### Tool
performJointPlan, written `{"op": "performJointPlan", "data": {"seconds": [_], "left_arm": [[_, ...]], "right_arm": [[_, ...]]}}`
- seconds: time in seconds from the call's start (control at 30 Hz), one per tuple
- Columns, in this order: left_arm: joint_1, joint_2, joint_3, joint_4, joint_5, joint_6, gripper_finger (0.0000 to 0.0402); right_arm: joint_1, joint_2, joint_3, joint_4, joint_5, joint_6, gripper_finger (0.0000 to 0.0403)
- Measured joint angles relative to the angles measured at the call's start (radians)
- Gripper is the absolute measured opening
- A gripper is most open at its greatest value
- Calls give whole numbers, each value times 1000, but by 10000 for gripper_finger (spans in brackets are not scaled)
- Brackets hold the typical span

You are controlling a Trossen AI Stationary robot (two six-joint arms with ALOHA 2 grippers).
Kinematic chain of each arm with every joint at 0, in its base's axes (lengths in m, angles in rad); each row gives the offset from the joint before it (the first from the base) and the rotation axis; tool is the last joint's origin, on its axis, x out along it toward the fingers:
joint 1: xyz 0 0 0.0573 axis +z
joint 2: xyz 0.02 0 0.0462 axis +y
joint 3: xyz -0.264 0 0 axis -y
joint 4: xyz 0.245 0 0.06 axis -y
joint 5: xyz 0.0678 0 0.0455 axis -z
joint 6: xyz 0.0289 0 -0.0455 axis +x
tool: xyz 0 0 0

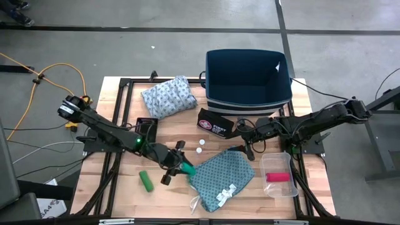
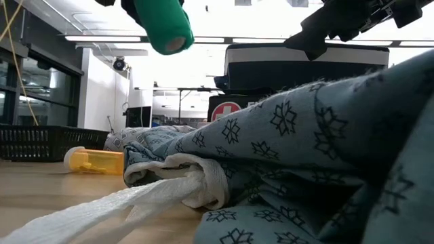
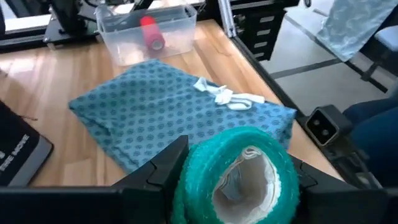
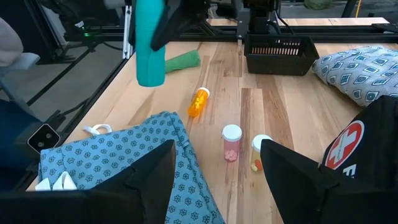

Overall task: Pick & place medical supplies in basket/bin
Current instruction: Put the dark green bandage into the transparent bin

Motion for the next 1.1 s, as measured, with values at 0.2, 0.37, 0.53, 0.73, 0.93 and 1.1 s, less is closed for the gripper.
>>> {"op": "performJointPlan", "data": {"seconds": [0.2,0.37,0.53,0.73,0.93,1.1], "left_arm": [[28,60,0,109,-35,-24,151],[54,157,44,219,-37,-16,151],[86,263,168,218,-5,19,151],[119,390,326,190,31,29,151],[123,459,409,176,40,32,151],[124,478,421,197,55,30,151]], "right_arm": [[0,0,0,0,0,0,224],[0,0,0,-2,0,0,224],[0,0,0,-5,0,0,224],[0,0,0,-3,0,0,224],[0,0,0,-3,0,0,224],[0,0,0,-5,0,0,224]]}}
